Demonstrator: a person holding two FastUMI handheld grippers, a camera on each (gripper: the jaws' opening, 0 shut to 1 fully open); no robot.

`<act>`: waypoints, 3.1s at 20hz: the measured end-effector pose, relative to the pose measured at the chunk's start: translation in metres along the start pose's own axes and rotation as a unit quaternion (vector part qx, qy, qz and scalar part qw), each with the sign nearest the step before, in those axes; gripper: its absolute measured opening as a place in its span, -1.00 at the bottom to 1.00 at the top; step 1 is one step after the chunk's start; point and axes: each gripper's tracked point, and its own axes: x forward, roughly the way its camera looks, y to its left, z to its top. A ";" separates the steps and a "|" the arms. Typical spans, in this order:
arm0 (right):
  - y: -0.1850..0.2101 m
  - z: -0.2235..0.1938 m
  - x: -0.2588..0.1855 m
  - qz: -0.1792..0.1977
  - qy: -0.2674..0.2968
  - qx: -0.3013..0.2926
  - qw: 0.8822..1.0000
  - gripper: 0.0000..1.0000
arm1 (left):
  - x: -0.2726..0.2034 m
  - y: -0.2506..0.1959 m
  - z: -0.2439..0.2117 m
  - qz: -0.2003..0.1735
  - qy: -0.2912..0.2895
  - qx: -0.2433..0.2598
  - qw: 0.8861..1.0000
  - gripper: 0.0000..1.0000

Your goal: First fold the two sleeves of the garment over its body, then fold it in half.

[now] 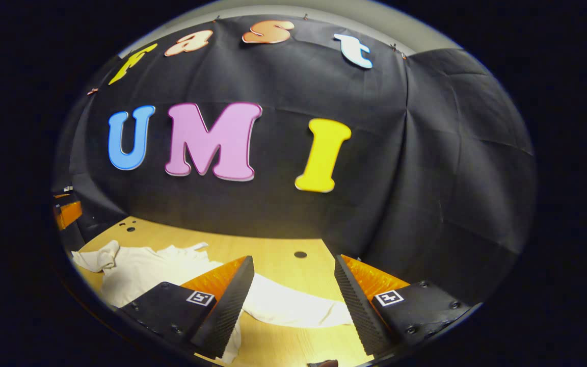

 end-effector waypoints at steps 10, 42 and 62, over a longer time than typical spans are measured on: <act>-0.084 -0.148 0.080 -0.038 0.158 0.057 0.985 0.96 | -0.006 -0.045 -0.017 0.006 0.031 0.018 0.999 0.97; -0.093 -0.189 0.060 -0.079 0.186 0.050 0.978 -0.80 | -0.010 0.011 -0.027 0.004 0.032 0.029 0.999 0.94; 0.185 -0.019 0.032 0.036 0.037 0.045 0.998 -0.80 | -0.013 0.199 -0.060 0.039 0.036 -0.001 0.999 0.94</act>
